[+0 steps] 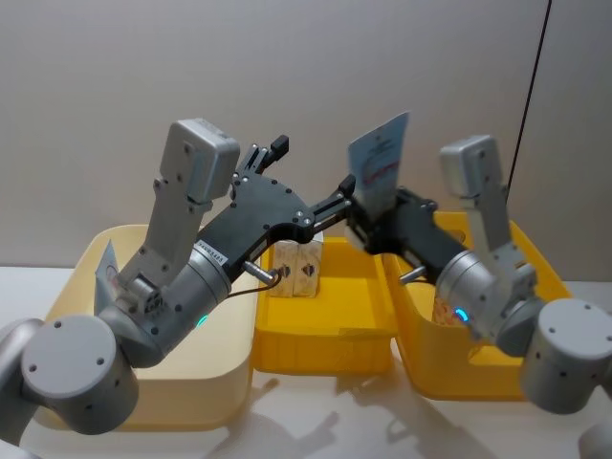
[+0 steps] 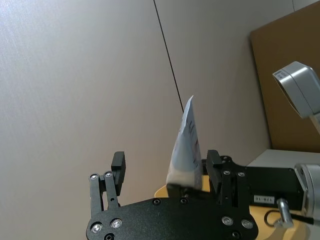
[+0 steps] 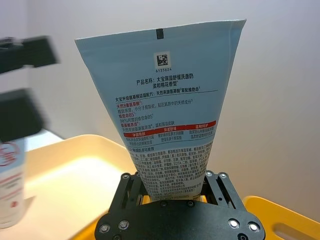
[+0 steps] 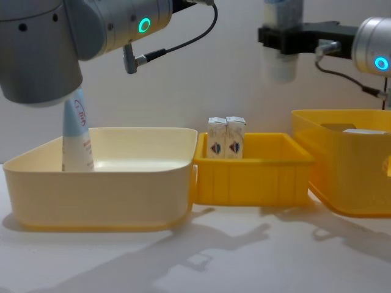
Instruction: Bimanual collaborative sorting of washing and personal care products
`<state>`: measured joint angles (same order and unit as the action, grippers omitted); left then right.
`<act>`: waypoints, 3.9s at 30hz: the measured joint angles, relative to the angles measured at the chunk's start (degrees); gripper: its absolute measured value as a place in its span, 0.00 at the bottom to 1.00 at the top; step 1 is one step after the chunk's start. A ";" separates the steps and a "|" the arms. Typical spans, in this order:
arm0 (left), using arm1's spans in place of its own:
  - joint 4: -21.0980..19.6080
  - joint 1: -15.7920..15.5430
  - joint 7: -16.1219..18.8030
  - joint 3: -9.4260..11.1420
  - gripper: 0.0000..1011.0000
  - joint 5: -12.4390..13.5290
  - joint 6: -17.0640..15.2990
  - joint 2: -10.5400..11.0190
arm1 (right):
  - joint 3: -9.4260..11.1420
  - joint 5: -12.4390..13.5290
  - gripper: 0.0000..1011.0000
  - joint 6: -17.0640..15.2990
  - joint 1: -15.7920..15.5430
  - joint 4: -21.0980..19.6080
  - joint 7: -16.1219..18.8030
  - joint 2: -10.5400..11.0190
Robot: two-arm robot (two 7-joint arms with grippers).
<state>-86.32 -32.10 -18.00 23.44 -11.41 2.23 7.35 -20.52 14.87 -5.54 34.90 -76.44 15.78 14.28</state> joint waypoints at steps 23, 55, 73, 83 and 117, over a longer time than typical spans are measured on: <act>0.00 0.00 0.00 0.00 0.99 0.00 0.00 0.00 | 6.52 -3.62 0.47 -4.61 6.46 9.78 -9.57 1.30; 0.00 0.00 0.00 0.00 0.99 0.00 0.00 0.00 | 7.42 -5.10 0.68 -5.93 9.14 13.62 -7.78 0.65; 0.00 0.00 0.00 0.00 0.99 0.00 0.00 0.00 | 5.60 -3.85 0.99 -3.80 6.76 9.42 -0.69 -0.10; 0.00 0.00 0.00 0.00 0.99 0.00 0.00 0.00 | 5.23 -3.65 0.99 -3.41 6.22 8.54 0.65 -0.28; 0.00 0.00 0.00 0.00 0.99 0.00 0.00 0.00 | 5.50 -7.29 0.99 -3.11 5.45 8.43 -5.35 -1.70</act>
<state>-86.32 -32.10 -18.00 23.44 -11.40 2.23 7.35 -15.02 7.58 -8.65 40.35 -68.01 10.44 12.58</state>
